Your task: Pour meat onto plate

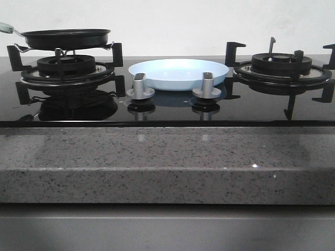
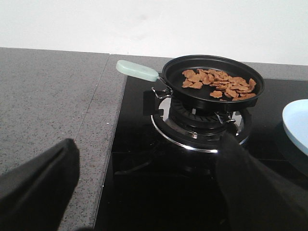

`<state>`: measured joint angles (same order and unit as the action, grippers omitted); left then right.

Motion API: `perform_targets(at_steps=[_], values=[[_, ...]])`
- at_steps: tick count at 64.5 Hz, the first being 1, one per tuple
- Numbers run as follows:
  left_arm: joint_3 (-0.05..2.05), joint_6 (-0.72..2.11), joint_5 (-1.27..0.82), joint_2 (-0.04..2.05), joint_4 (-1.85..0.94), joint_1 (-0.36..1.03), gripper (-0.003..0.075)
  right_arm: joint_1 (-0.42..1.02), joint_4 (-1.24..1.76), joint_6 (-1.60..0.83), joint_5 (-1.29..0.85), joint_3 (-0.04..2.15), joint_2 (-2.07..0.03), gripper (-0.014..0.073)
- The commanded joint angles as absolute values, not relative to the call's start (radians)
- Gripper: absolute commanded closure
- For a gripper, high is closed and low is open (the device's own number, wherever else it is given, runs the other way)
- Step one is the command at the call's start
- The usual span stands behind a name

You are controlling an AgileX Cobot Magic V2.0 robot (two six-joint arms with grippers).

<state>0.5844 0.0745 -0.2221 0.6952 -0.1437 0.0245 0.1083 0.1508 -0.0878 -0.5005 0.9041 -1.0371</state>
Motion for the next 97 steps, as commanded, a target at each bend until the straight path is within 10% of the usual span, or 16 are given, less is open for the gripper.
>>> perform_targets(at_steps=[1,29,54,97], values=[[0.621,0.067,-0.133,0.7,-0.155,0.029,0.0185,0.135,0.164,-0.092,-0.528,1.062,-1.154,0.0026],[0.621,0.067,-0.131,0.7,-0.155,0.029,0.0229,0.209,0.165,-0.106,-0.92,1.735,-1.697,0.0031],[0.621,0.067,-0.131,0.7,-0.155,0.029,0.0229,0.213,0.209,-0.117,-1.221,2.257,-2.085,0.0235],[0.621,0.067,-0.131,0.7,-0.155,0.029,0.0229,0.232,0.254,-0.152,-1.253,2.31,-2.196,0.0235]])
